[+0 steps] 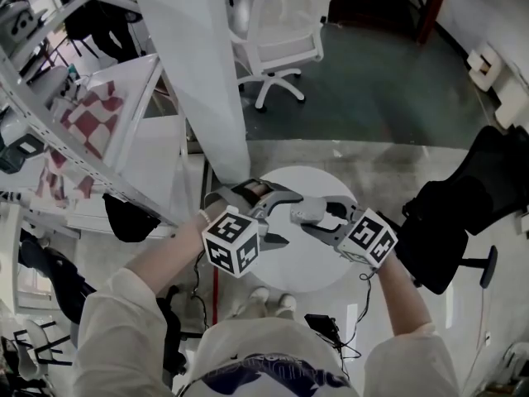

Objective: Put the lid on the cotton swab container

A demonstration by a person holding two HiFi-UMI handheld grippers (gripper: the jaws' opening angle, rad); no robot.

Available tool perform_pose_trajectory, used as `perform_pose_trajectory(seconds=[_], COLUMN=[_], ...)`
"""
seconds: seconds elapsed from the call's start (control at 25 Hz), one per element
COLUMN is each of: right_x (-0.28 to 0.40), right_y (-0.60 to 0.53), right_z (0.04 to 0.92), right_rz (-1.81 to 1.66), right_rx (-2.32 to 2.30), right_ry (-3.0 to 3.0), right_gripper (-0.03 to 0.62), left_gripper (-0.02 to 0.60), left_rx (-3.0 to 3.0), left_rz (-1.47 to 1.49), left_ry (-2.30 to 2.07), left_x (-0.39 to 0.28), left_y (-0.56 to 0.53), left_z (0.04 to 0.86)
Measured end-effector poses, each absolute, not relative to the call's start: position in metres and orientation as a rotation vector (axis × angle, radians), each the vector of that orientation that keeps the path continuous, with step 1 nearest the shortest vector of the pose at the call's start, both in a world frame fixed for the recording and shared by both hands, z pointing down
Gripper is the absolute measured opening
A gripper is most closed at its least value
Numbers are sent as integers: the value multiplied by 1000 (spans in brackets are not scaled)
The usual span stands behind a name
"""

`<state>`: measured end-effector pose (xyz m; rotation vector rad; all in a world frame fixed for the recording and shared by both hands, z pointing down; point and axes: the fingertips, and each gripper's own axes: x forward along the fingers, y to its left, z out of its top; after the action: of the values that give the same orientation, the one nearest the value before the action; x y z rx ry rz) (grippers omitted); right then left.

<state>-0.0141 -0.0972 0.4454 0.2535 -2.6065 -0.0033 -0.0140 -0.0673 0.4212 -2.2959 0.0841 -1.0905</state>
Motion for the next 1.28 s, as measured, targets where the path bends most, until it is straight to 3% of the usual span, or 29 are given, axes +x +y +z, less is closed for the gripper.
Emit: perform_pose_trajectory(seconds=[1.28], right_x=[-25], right_y=[-90], right_z=[461], right_rz=[176], right_rx=[270], right_ry=[-2637], right_gripper=[227], left_gripper=[411], left_rx=[-1550], left_rz=[-1060], left_ry=[207], left_x=[-34], left_y=[-76], left_z=[470])
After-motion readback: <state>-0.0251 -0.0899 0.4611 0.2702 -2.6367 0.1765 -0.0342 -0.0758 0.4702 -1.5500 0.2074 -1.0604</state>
